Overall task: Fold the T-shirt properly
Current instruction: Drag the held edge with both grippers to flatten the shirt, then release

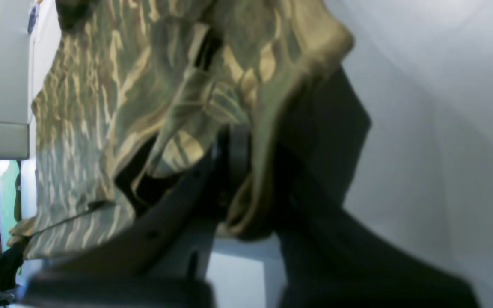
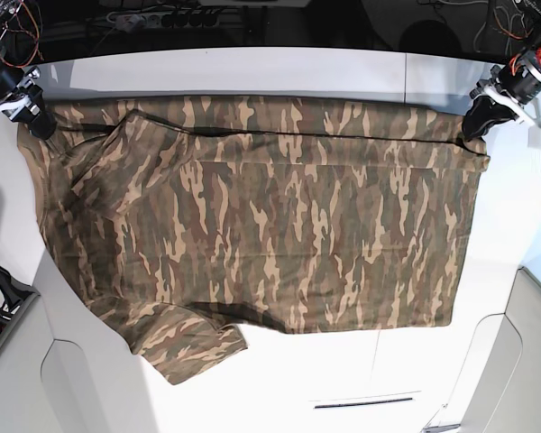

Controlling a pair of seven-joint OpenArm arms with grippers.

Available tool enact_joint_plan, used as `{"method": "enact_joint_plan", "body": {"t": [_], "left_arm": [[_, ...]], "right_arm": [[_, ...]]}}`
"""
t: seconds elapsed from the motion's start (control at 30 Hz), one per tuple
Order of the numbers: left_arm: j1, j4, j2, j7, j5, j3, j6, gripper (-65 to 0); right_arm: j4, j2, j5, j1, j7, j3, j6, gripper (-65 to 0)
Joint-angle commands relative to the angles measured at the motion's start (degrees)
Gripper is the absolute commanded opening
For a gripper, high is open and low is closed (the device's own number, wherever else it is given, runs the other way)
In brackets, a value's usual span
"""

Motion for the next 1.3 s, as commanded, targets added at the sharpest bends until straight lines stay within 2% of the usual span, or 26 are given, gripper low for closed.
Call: {"method": "enact_joint_plan", "body": {"t": [0.0,0.53,0.8,1.0,1.03,1.1,1.2,1.27], "left_arm": [[0.13,1.03,-1.07,-0.28,-1.66,-0.59,-0.58,-65.0],[5.92,4.63,-0.87,0.0,-2.62,-0.7,-0.58,-65.0],[7.34,5.22,1.7,0.59,-2.69,-6.32,-0.58,-65.0],[7.34,5.22,1.79,2.27,-2.71,-6.32,-0.58,-65.0],[7.32,5.22,1.79,2.08,-2.71,-6.32,-0.58,-62.0],[7.32,5.22,1.79,1.88,-2.69,-6.32,-0.58,-51.5],[7.32,5.22,1.79,1.88,-2.69,-6.32,-0.58,-40.0],[7.28,5.22,1.79,1.64,-2.71,-6.45,-0.58,-39.3]], "right_arm": [[0.94,1.07,1.46,-0.48,0.83,0.68,0.44,-65.0],[0.94,1.11,2.58,-3.19,-0.59,3.41,0.46,-65.0],[0.94,1.09,3.45,-4.94,-0.57,3.41,0.44,-65.0],[0.94,1.07,3.39,-4.76,-0.52,3.41,0.44,-65.0],[0.94,1.07,3.37,-4.74,-0.5,3.41,0.44,-65.0],[0.94,1.07,3.1,-4.63,-0.2,3.41,0.44,-65.0],[0.94,1.11,1.77,-4.63,0.13,3.41,0.44,-44.5],[0.94,1.11,1.64,-4.63,0.11,3.76,0.44,-36.8]]}}
